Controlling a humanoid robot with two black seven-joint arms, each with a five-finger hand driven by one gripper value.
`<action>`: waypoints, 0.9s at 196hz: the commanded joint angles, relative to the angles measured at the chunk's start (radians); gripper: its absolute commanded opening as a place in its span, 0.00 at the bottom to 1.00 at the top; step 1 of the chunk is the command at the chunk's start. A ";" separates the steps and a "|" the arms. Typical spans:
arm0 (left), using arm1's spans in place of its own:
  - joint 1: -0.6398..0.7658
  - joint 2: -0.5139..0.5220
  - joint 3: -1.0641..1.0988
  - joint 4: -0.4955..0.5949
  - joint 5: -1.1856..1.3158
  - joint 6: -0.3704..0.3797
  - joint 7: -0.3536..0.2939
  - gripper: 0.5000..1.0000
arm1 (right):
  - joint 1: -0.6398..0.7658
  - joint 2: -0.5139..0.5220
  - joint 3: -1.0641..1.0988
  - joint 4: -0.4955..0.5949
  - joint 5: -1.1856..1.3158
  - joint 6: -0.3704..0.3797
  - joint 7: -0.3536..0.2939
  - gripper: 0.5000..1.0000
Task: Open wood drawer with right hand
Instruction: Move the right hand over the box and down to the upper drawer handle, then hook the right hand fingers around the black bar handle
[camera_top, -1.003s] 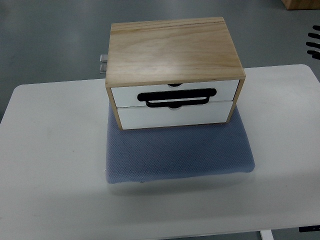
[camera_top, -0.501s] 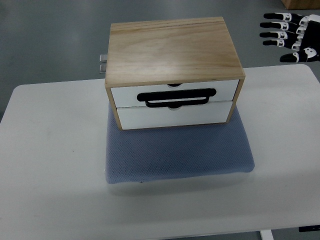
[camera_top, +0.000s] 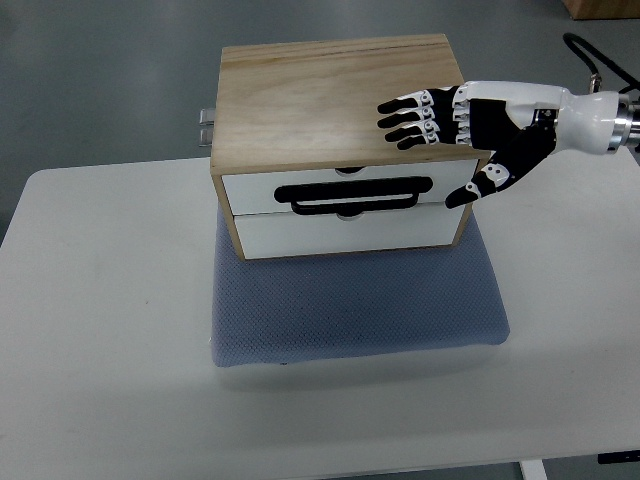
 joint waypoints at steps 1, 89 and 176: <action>0.001 0.000 0.000 0.000 0.000 0.000 0.000 1.00 | 0.001 0.045 0.000 0.000 -0.069 0.000 -0.007 0.91; 0.001 0.000 0.000 0.000 0.000 0.000 0.000 1.00 | 0.054 0.089 -0.040 -0.033 -0.133 -0.037 -0.044 0.90; 0.001 0.000 0.000 0.000 0.000 0.000 0.000 1.00 | 0.089 0.172 -0.169 -0.062 -0.160 -0.157 -0.042 0.90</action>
